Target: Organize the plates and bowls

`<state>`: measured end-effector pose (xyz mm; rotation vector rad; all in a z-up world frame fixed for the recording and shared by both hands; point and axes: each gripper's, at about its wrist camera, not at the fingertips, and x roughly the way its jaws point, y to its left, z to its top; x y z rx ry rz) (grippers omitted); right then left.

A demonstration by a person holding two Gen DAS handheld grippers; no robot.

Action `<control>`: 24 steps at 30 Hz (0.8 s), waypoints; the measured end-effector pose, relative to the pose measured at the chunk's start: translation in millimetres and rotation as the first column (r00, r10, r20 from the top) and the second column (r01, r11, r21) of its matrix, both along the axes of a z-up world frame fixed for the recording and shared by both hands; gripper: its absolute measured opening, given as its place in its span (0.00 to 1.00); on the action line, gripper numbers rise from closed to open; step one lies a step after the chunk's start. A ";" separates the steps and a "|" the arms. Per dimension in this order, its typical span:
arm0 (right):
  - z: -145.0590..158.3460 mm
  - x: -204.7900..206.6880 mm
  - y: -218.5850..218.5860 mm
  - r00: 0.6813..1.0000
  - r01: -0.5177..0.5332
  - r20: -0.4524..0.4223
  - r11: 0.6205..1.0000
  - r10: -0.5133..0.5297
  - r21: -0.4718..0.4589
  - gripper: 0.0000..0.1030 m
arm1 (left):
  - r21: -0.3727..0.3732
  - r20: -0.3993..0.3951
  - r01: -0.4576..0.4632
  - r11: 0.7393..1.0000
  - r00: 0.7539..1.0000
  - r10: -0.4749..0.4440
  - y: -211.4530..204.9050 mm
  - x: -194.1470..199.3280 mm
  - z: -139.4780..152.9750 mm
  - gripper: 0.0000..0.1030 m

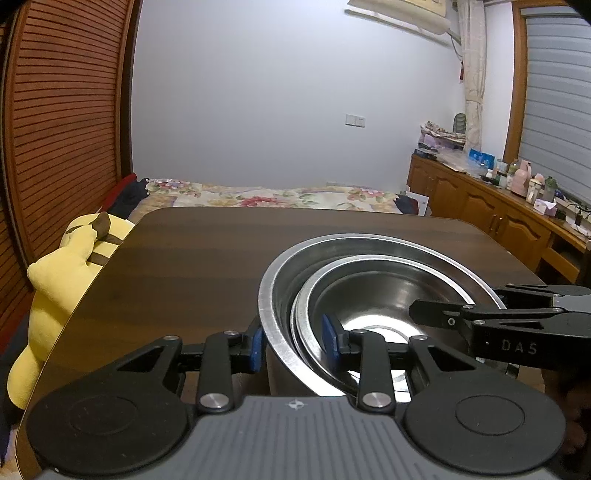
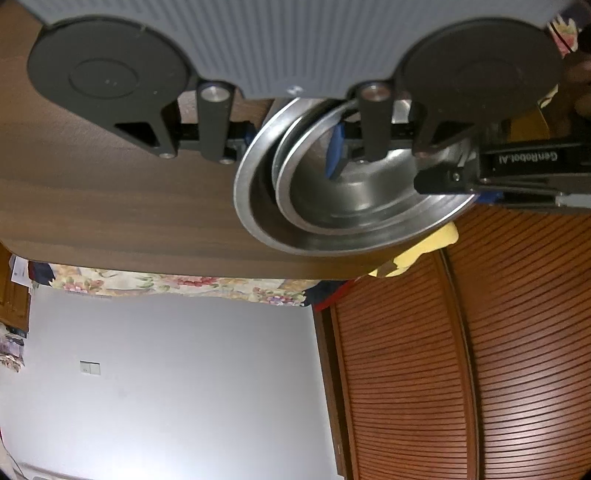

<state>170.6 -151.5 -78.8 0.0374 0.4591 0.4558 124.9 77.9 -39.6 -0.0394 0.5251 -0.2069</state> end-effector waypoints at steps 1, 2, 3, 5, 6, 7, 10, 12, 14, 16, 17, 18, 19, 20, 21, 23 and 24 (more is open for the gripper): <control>0.3 0.4 -0.6 1.000 0.004 -0.002 1.000 -0.004 -0.002 0.41 | 0.000 -0.001 -0.002 1.000 1.000 0.002 -0.5 0.1 0.2 0.32; 1.1 0.5 -0.7 1.000 0.010 0.000 1.000 -0.010 -0.009 0.46 | 0.001 -0.002 -0.002 1.000 1.000 0.002 -0.7 0.2 0.2 0.32; 2.2 0.3 -1.2 1.000 0.019 0.005 1.000 -0.018 -0.016 0.50 | 0.001 -0.003 -0.002 1.000 1.000 0.002 -0.7 0.5 -0.1 0.32; 3.7 -0.2 -4.5 0.999 0.030 0.014 0.999 -0.030 -0.016 0.52 | 0.001 -0.005 -0.002 1.000 1.000 0.002 -0.8 0.7 0.1 0.33; 4.6 -0.3 -6.0 0.999 0.034 0.014 0.999 -0.034 -0.012 0.52 | 0.001 -0.005 -0.002 1.000 1.000 0.002 -0.8 0.7 0.3 0.33; 5.0 0.2 -7.6 0.999 0.039 0.012 0.999 -0.038 -0.009 0.52 | 0.001 -0.005 -0.003 1.000 1.000 0.003 -1.0 1.1 0.3 0.34; 8.1 -1.7 -12.1 0.999 0.051 0.015 0.999 -0.051 -0.001 0.52 | 0.018 -0.006 -0.012 1.000 1.000 0.013 -1.3 1.8 0.2 0.43; 9.3 -3.6 -14.3 0.998 0.057 0.025 0.998 -0.057 -0.003 0.53 | 0.025 -0.004 -0.017 1.000 1.000 0.017 0.1 2.2 0.4 0.49; 12.2 -7.5 -14.7 0.996 0.074 0.050 0.997 -0.073 -0.020 0.56 | 0.019 -0.003 -0.016 1.000 1.000 0.016 2.3 2.7 1.9 0.54; 15.1 -10.6 -15.5 0.995 0.082 0.066 0.996 -0.080 -0.024 0.58 | 0.018 0.003 -0.018 1.000 1.000 0.018 3.6 1.6 3.7 0.60; 16.4 -10.6 -16.7 0.994 0.083 0.068 0.996 -0.081 -0.019 0.58 | 0.020 0.007 -0.018 1.000 1.000 0.018 3.9 1.3 5.1 0.61; 17.7 -11.3 -17.2 0.994 0.084 0.071 0.996 -0.083 -0.015 0.58 | 0.021 0.011 -0.018 1.000 1.000 0.018 3.6 1.1 6.8 0.65; 19.3 -12.3 -17.7 0.994 0.086 0.074 0.996 -0.085 -0.014 0.58 | 0.023 0.015 -0.016 1.000 1.000 0.016 3.1 0.3 8.1 0.68; 20.9 -13.6 -18.3 0.993 0.089 0.079 0.996 -0.087 -0.015 0.59 | 0.027 0.020 -0.013 1.000 1.000 0.013 2.3 -0.5 9.8 0.69; 22.6 -14.4 -18.9 0.993 0.090 0.083 0.996 -0.089 -0.012 0.60 | 0.031 0.027 -0.010 0.999 1.000 0.009 1.0 -1.9 11.4 0.72; 25.6 -17.6 -20.4 0.992 0.090 0.094 0.996 -0.090 -0.003 0.62 | 0.035 0.039 -0.007 0.999 0.999 0.005 -0.1 -3.5 13.9 0.74; 26.2 -19.7 -21.1 0.990 0.092 0.104 0.996 -0.091 -0.003 0.64 | 0.034 0.043 -0.003 0.999 0.999 0.001 -0.6 -4.4 15.8 0.76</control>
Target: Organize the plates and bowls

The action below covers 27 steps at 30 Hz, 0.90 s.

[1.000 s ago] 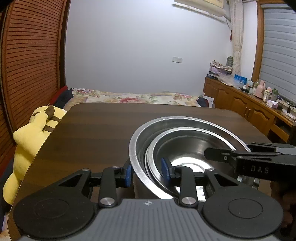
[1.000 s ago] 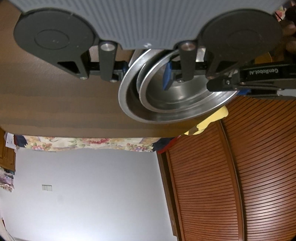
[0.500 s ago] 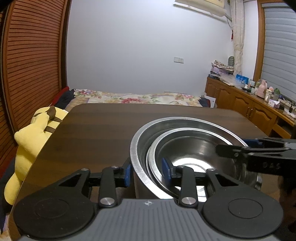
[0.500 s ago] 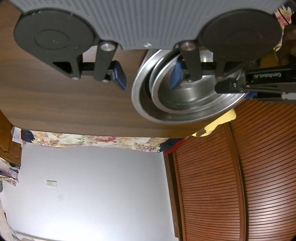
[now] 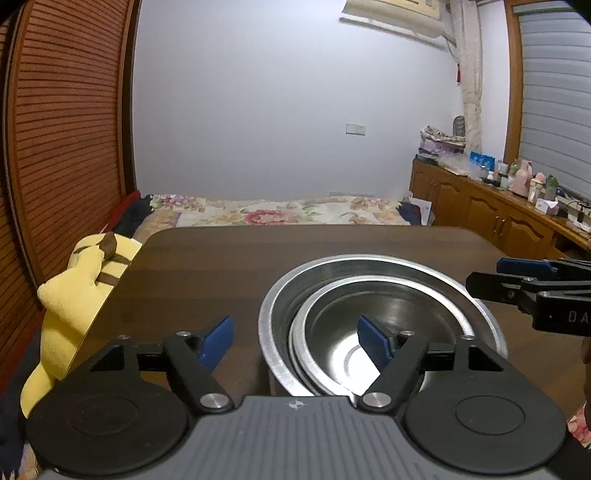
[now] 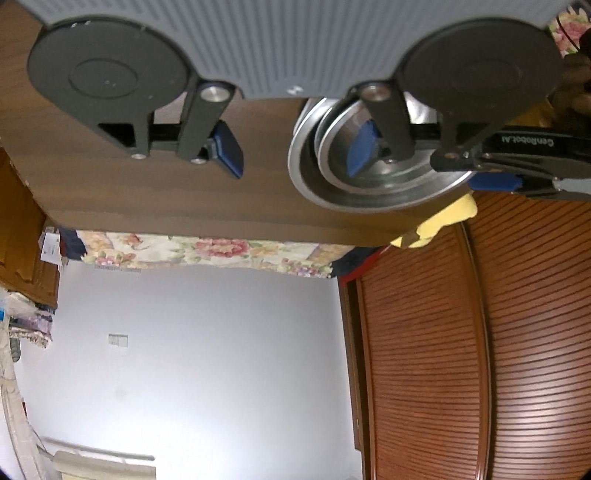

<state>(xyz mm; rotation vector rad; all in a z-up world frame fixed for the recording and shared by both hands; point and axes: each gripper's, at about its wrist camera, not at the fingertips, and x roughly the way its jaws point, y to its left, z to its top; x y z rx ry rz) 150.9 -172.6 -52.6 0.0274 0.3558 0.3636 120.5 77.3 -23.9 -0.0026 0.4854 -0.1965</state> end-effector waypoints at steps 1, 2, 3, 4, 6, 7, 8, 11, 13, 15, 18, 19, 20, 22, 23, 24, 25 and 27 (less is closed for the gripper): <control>0.8 -1.4 -0.3 1.000 0.003 0.009 1.000 -0.003 -0.005 0.64 | -0.002 0.003 0.004 1.000 1.000 -0.004 -0.6 -1.5 1.3 0.78; 1.8 -3.3 -1.2 1.000 0.005 0.019 1.000 -0.005 -0.010 0.65 | -0.003 0.009 0.007 1.000 1.000 -0.007 -1.5 -2.8 3.2 0.79; 2.6 -5.1 -1.9 1.000 0.006 0.027 1.000 -0.006 -0.012 0.65 | -0.003 0.015 0.011 1.000 1.000 -0.011 -2.8 -4.4 5.6 0.81; 3.4 -7.0 -3.0 0.999 0.009 0.033 1.000 -0.008 -0.013 0.66 | -0.002 0.020 0.015 1.000 1.000 -0.015 -4.5 -6.1 7.7 0.82; 5.0 -10.1 -5.6 0.999 0.013 0.040 1.000 -0.012 -0.011 0.66 | -0.004 0.035 0.024 1.000 0.999 -0.024 -7.7 -10.5 12.6 0.86; 5.8 -11.5 -6.8 0.999 0.015 0.040 1.000 -0.015 -0.009 0.67 | -0.006 0.042 0.029 1.000 0.999 -0.028 -9.1 -12.5 15.2 0.89; 6.9 -12.5 -8.1 0.999 0.017 0.040 1.000 -0.017 -0.006 0.68 | -0.008 0.048 0.032 0.999 0.998 -0.031 -10.6 -14.8 17.6 0.90; 9.1 -15.9 -11.2 0.999 0.031 0.044 1.000 -0.031 0.003 0.82 | -0.012 0.073 0.036 0.999 0.997 -0.035 -15.5 -22.1 24.6 1.00; 10.8 -20.2 -14.7 0.998 0.042 0.054 0.999 -0.043 0.017 0.90 | -0.012 0.083 0.035 0.999 0.996 -0.034 -18.0 -26.3 27.5 1.00; 12.2 -23.8 -17.1 0.997 0.049 0.063 0.999 -0.050 0.023 0.98 | -0.009 0.091 0.032 0.999 0.995 -0.032 -21.4 -29.1 30.1 1.00; 14.7 -29.5 -18.8 0.995 0.068 0.078 0.997 -0.070 0.020 1.00 | 0.000 0.098 0.019 1.000 0.995 -0.019 -26.9 -32.6 33.1 1.00; 15.4 -31.1 -19.1 0.994 0.078 0.080 0.997 -0.079 0.015 1.00 | 0.002 0.096 0.013 1.000 0.995 -0.013 -28.3 -33.5 33.6 1.00; 16.0 -33.1 -19.4 0.993 0.088 0.081 0.996 -0.089 0.011 1.00 | 0.005 0.093 0.007 1.000 0.996 -0.007 -29.9 -34.6 34.0 1.00; 16.5 -35.6 -20.7 0.991 0.108 0.074 0.994 -0.108 0.007 1.00 | 0.011 0.087 -0.008 1.000 0.996 0.007 -33.1 -36.5 34.5 1.00; 16.7 -37.3 -21.7 0.991 0.117 0.069 0.993 -0.117 0.008 1.00 | 0.020 0.086 -0.011 1.000 0.996 0.010 -34.9 -37.8 34.3 1.00; 16.9 -39.2 -23.0 0.990 0.125 0.068 0.992 -0.125 0.010 1.00 | 0.028 0.083 -0.020 0.999 0.996 0.017 -36.6 -39.0 33.8 1.00; 17.0 -41.0 -23.7 0.988 0.136 0.068 0.991 -0.136 0.009 1.00 | 0.035 0.080 -0.032 0.999 0.996 0.029 -38.3 -40.2 33.3 1.00; 16.8 -45.5 -25.6 0.986 0.157 0.065 0.988 -0.157 0.004 1.00 | 0.040 0.078 -0.056 0.998 0.996 0.053 -40.4 -44.6 32.0 1.00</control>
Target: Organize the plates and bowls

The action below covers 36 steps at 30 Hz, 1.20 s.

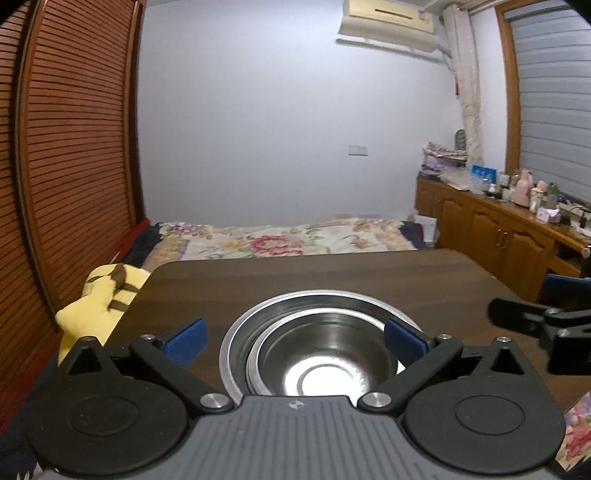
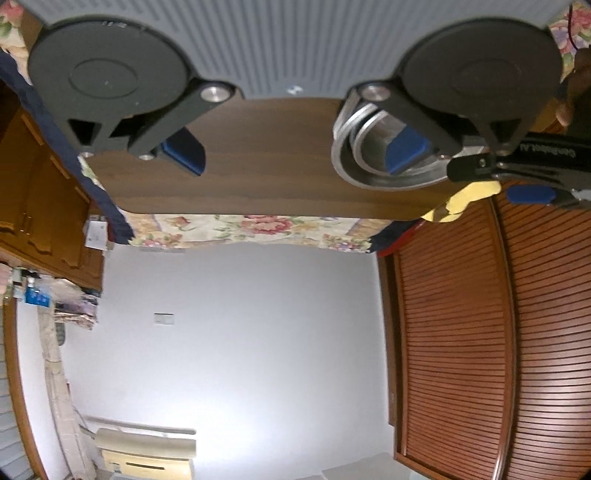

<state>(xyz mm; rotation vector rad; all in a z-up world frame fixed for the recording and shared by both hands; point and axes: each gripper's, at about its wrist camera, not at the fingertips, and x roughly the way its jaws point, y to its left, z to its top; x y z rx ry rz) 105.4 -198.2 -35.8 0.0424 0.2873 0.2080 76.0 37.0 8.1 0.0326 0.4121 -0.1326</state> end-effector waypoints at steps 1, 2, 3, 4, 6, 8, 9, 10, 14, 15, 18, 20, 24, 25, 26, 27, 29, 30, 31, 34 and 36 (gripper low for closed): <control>-0.4 -2.0 -0.7 1.000 0.012 -0.001 1.000 -0.012 -0.003 1.00 | -0.001 0.005 -0.010 1.000 1.000 0.010 0.3 -1.8 -1.1 1.00; -0.8 -3.7 -0.7 1.000 0.022 -0.002 1.000 -0.022 -0.008 1.00 | -0.001 0.007 -0.015 1.000 1.000 0.015 -0.6 -3.9 -2.1 1.00; -1.3 -5.1 -1.0 0.999 0.032 -0.003 0.999 -0.032 -0.014 1.00 | -0.001 0.004 -0.015 1.000 1.000 0.015 -1.3 -5.6 -3.3 1.00; -2.0 -6.3 -1.5 0.999 0.044 -0.005 0.999 -0.044 -0.019 1.00 | -0.003 0.001 -0.013 1.000 1.000 0.013 -3.1 -7.5 -3.8 1.00; -3.7 -8.4 -2.9 0.998 0.057 -0.015 0.998 -0.058 -0.021 1.00 | -0.007 -0.008 -0.006 1.000 1.000 0.006 -4.6 -10.3 -6.8 1.00; -6.5 -10.4 -4.2 0.997 0.067 -0.026 0.998 -0.067 -0.018 1.00 | -0.004 -0.016 0.004 1.000 1.000 -0.004 -6.8 -13.6 -10.9 1.00; -8.4 -11.4 -4.7 0.997 0.070 -0.030 0.997 -0.071 -0.017 1.00 | -0.003 -0.019 0.006 1.000 1.000 -0.006 -7.9 -15.0 -12.8 1.00; -10.4 -12.1 -5.6 0.997 0.074 -0.034 0.997 -0.075 -0.014 1.00 | 0.000 -0.023 0.008 1.000 1.000 -0.008 -10.2 -15.7 -14.8 1.00; -19.8 -15.2 -5.9 0.995 0.085 -0.047 0.996 -0.086 -0.015 1.00 | 0.018 -0.026 0.014 1.000 1.000 -0.013 -14.0 -19.2 -22.0 1.00; -21.8 -15.4 -5.8 0.995 0.089 -0.048 0.996 -0.089 -0.017 1.00 | 0.019 -0.027 0.013 1.000 1.000 -0.012 -14.1 -19.2 -23.4 1.00; -25.5 -16.6 -4.9 0.994 0.098 -0.039 0.995 -0.099 -0.026 1.00 | 0.025 -0.032 0.008 1.000 0.999 -0.007 -15.0 -20.4 -27.2 1.00; -28.0 -16.9 -4.7 0.994 0.105 -0.035 0.994 -0.106 -0.033 1.00 | 0.028 -0.031 0.002 1.000 1.000 -0.001 -15.2 -22.6 -29.5 1.00; -32.0 -14.8 -5.9 0.993 0.106 -0.053 0.994 -0.107 -0.022 1.00 | 0.034 -0.043 -0.008 0.999 0.999 0.010 -16.0 -25.2 -35.7 1.00; -32.4 -15.1 -6.4 0.993 0.106 -0.055 0.994 -0.107 -0.020 1.00 | 0.034 -0.046 -0.008 0.999 0.999 0.009 -15.7 -25.6 -36.9 1.00; -33.0 -15.1 -6.5 0.993 0.107 -0.055 0.994 -0.108 -0.020 1.00 | 0.035 -0.050 -0.008 0.999 0.999 0.010 -15.5 -25.5 -37.9 1.00; -33.7 -15.3 -6.6 0.993 0.107 -0.055 0.994 -0.108 -0.022 1.00 | 0.035 -0.052 -0.008 0.999 0.999 0.010 -15.5 -25.0 -38.5 1.00; -33.9 -15.3 -6.4 0.992 0.108 -0.056 0.994 -0.110 -0.022 1.00 | 0.033 -0.056 -0.010 0.999 0.998 0.012 -15.1 -24.6 -39.2 1.00; -34.2 -15.3 -6.2 0.992 0.109 -0.056 0.994 -0.110 -0.022 1.00 | 0.032 -0.056 -0.010 0.999 0.998 0.012 -13.8 -24.5 -39.8 1.00; -34.0 -15.2 -6.1 0.992 0.110 -0.057 0.994 -0.111 -0.022 1.00 | 0.031 -0.057 -0.010 0.999 0.998 0.011 -13.9 -25.1 -40.0 1.00; -34.8 -15.8 -6.1 0.992 0.110 -0.057 0.994 -0.111 -0.022 1.00 | 0.031 -0.057 -0.009 0.999 0.998 0.011 -13.7 -25.2 -40.0 1.00; -34.8 -15.8 -6.3 0.992 0.110 -0.056 0.994 -0.111 -0.022 1.00 | 0.031 -0.056 -0.010 0.999 0.998 0.012 -13.3 -25.3 -39.7 1.00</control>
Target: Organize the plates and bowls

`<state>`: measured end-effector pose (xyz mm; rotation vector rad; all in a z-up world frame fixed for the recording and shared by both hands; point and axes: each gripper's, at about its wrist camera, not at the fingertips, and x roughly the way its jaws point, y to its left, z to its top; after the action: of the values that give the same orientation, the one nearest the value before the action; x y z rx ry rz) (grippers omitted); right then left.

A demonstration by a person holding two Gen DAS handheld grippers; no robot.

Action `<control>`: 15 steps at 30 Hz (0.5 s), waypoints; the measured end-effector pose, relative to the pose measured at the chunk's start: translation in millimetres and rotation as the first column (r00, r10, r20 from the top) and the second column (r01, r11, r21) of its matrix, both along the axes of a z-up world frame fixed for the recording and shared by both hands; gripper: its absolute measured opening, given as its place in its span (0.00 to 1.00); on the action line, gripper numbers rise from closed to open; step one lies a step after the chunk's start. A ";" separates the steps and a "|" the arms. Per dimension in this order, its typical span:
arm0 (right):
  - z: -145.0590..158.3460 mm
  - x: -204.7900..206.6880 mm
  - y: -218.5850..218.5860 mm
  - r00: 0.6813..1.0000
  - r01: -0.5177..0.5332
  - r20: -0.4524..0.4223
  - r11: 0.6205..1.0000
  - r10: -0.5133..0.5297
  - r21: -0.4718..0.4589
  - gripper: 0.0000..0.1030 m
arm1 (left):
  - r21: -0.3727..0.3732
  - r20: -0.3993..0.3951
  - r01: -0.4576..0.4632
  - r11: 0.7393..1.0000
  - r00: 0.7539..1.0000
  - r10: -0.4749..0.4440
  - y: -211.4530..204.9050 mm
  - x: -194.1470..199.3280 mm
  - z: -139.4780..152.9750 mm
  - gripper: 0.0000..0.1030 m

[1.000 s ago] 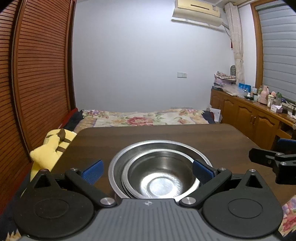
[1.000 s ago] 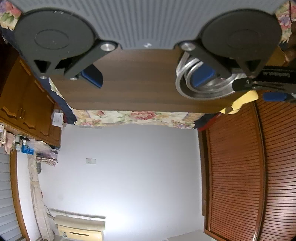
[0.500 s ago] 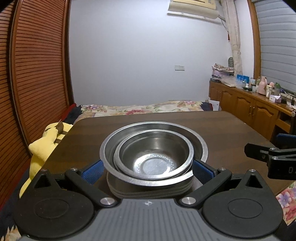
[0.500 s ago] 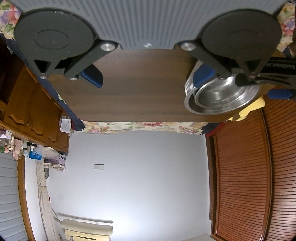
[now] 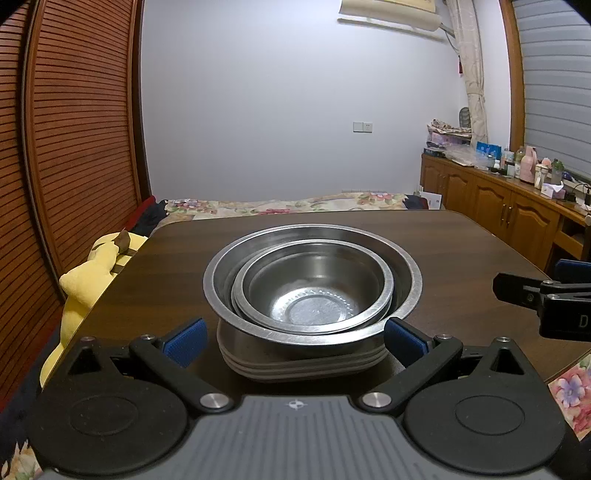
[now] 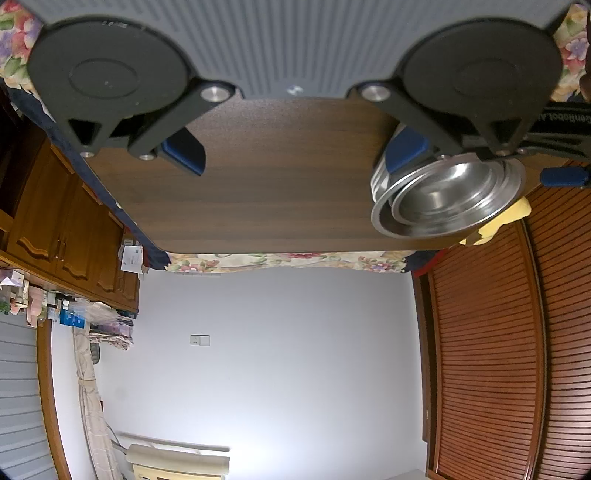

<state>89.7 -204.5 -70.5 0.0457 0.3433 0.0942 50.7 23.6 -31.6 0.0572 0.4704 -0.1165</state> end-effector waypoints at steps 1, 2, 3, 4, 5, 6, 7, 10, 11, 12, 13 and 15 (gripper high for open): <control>0.2 0.0 0.1 1.000 0.001 0.001 1.000 -0.001 0.000 1.00 | -0.002 0.000 0.000 1.000 1.000 0.000 -0.1 -0.1 0.0 1.00; -0.5 -0.7 -0.2 1.000 0.001 0.001 1.000 -0.001 0.000 1.00 | -0.004 0.000 -0.001 1.000 1.000 0.001 0.4 0.1 0.1 1.00; -1.1 -1.8 0.0 1.000 0.002 0.001 1.000 -0.002 0.001 1.00 | -0.005 0.000 -0.001 1.000 1.000 0.001 1.0 0.0 0.0 1.00; -0.9 -1.9 -0.3 1.000 0.002 0.001 1.000 -0.002 0.001 1.00 | -0.006 0.000 -0.001 1.000 1.000 0.001 1.3 0.0 0.5 1.00; -0.6 -1.5 0.1 1.000 0.004 0.001 1.000 -0.004 0.001 1.00 | -0.007 0.000 -0.001 1.000 1.000 0.001 1.6 0.0 0.7 1.00; -0.6 -1.6 0.2 1.000 0.004 0.001 1.000 -0.004 0.000 1.00 | -0.007 0.000 -0.002 1.000 1.000 0.002 1.6 -0.1 0.7 1.00; -0.7 -1.7 0.0 1.000 0.005 0.001 1.000 -0.005 0.000 1.00 | -0.007 0.000 -0.002 1.000 1.000 0.002 1.6 -0.1 1.0 1.00; -0.7 -1.6 -0.1 1.000 0.005 0.001 1.000 -0.005 0.001 1.00 | -0.006 0.002 -0.005 1.000 1.000 0.005 2.1 0.4 2.6 1.00; -0.6 -1.6 -0.1 1.000 0.005 0.002 1.000 -0.005 0.001 1.00 | -0.007 0.003 -0.006 1.000 1.000 0.006 2.4 0.4 2.9 1.00; -0.6 -1.7 0.0 1.000 0.005 0.002 1.000 -0.005 0.001 1.00 | -0.008 0.002 -0.006 1.000 1.000 0.006 2.9 0.6 2.9 1.00; -0.6 -1.7 0.1 1.000 0.006 0.002 1.000 -0.006 0.001 1.00 | -0.008 0.002 -0.006 1.000 1.000 0.006 2.9 -0.2 2.7 1.00; -0.4 -1.4 -0.7 1.000 0.006 0.002 1.000 -0.006 0.001 1.00 | -0.008 0.003 -0.006 1.000 1.000 0.006 3.2 -0.2 2.9 1.00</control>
<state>88.3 -205.2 -70.9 0.0481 0.3411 0.0882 50.5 26.8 -28.7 0.0480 0.4670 -0.1126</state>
